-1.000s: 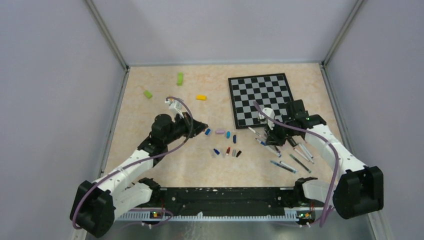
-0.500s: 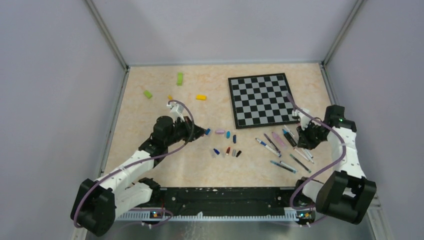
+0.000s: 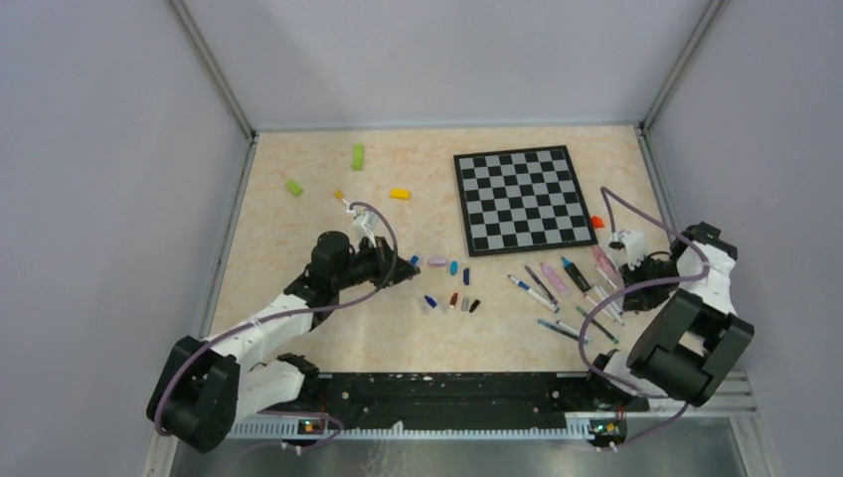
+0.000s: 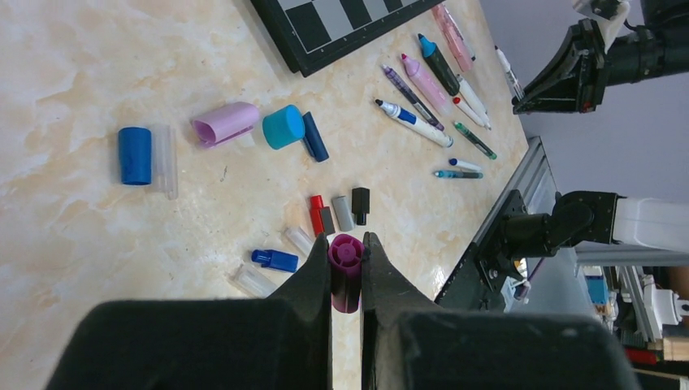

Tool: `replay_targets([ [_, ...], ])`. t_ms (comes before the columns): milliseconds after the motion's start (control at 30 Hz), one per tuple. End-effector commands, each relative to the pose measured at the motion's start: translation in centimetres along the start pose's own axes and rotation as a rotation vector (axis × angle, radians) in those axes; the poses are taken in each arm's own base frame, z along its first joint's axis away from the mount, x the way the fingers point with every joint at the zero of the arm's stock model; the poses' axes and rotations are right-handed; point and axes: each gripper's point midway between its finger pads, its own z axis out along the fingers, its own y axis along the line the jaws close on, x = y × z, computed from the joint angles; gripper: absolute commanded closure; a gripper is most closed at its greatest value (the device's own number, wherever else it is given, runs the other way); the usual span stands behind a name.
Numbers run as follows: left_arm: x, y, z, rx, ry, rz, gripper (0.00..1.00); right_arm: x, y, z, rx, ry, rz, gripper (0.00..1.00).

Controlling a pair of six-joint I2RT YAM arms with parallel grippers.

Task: Open the pen caps
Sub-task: Place the pen at the center of the board.

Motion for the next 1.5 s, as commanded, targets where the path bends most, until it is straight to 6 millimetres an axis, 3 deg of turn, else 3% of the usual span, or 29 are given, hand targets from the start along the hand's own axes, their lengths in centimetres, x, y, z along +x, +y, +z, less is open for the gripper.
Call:
replay_targets([
  [0, -1.0, -1.4, 0.3, 0.09, -0.028, 0.097, 1.0, 0.5, -2.1, -0.3, 0.015, 0.027, -0.053, 1.0],
  [767, -0.8, -1.2, 1.5, 0.142, 0.006, 0.179, 1.0, 2.7, -4.5, 1.7, -0.072, 0.124, 0.008, 0.94],
  [1000, -0.6, -1.4, 1.5, 0.156, 0.018, 0.169, 1.0, 3.3, -4.3, 2.3, -0.091, 0.148, 0.011, 0.84],
  [1267, -0.7, -4.1, 0.7, 0.275, 0.044, 0.175, 1.0, 2.3, -4.4, 1.3, -0.079, 0.111, 0.0, 0.65],
  [1467, -0.7, -5.9, -0.2, 0.341, 0.052, 0.17, 1.0, -0.1, -4.7, -0.9, -0.04, 0.033, -0.026, 0.63],
])
